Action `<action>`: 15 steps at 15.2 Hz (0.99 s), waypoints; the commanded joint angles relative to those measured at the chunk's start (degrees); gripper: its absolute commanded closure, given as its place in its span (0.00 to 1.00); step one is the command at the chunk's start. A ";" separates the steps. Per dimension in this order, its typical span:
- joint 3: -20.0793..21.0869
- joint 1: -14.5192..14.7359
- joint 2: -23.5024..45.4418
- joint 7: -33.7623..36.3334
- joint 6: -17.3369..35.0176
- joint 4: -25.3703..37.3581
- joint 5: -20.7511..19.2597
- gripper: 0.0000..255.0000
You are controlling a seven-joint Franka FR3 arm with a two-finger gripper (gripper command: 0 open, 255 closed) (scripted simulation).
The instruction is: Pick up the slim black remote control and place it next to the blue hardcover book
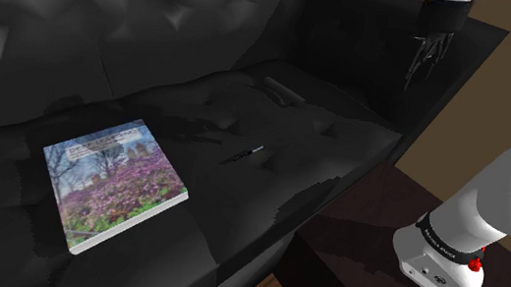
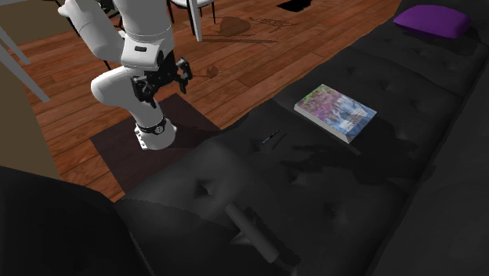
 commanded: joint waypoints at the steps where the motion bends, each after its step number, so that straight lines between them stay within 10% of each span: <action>1: 0.00 0.00 0.00 0.00 0.00 0.00 0.00 0.00; 15: -1.58 -1.47 28.41 -1.59 22.03 7.99 0.44 0.00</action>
